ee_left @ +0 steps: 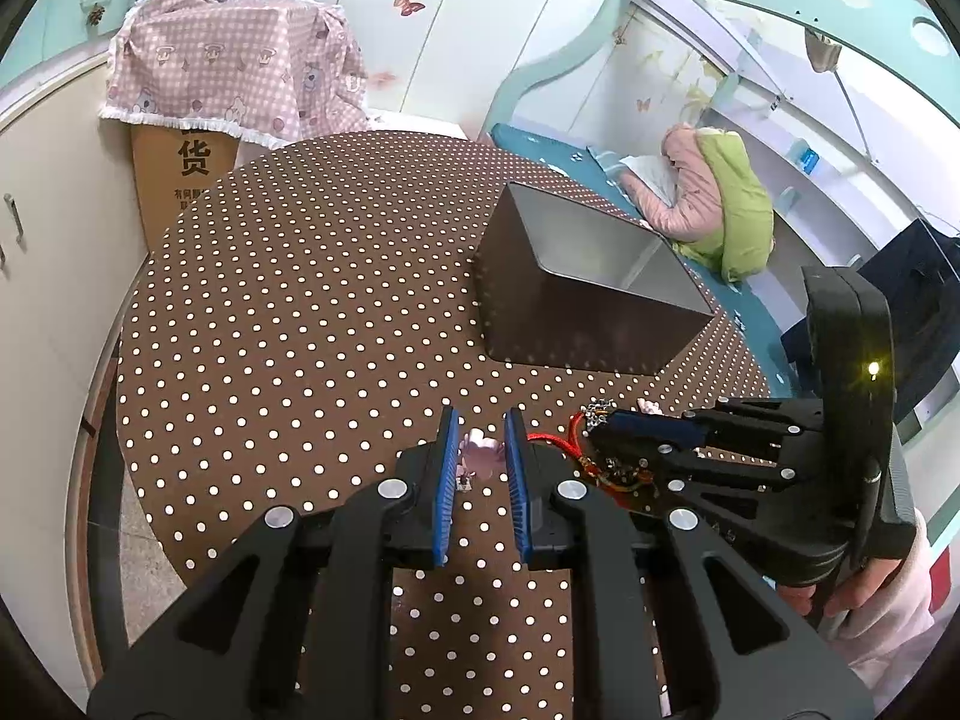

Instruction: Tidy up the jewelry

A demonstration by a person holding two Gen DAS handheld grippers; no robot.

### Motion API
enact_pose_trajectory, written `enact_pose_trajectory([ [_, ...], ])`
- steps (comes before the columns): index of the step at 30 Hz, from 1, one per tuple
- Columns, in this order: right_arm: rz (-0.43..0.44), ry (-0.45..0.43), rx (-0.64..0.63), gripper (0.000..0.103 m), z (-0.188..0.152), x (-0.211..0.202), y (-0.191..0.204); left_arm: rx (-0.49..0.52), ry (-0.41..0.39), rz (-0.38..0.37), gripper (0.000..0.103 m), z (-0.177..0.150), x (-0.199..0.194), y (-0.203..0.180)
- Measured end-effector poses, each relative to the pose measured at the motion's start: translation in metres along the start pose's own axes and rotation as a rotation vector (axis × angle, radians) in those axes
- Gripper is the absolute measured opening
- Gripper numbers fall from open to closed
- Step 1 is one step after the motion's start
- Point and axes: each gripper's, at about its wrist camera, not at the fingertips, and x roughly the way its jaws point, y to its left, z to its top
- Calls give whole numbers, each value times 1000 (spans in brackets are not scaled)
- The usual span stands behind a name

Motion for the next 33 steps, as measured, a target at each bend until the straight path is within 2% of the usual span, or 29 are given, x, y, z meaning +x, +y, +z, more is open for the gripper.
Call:
enact_pose_trajectory([
  [1,4,-1,13,6,1,1,-3,2,0,0,16,0,0,-1],
  [5,38,-23,53,0,4,-7,-10,10,-4,0,16,1,0,-4],
  [13,72,-96,94,0,9,-32,-16,27,-30,-2,16,8,-5,-13],
  [21,114,-206,123,0,19,-64,-23,72,-76,0,16,24,-13,-25],
  [33,101,-350,156,0,36,-105,-39,152,-138,-35,16,57,-20,-52],
])
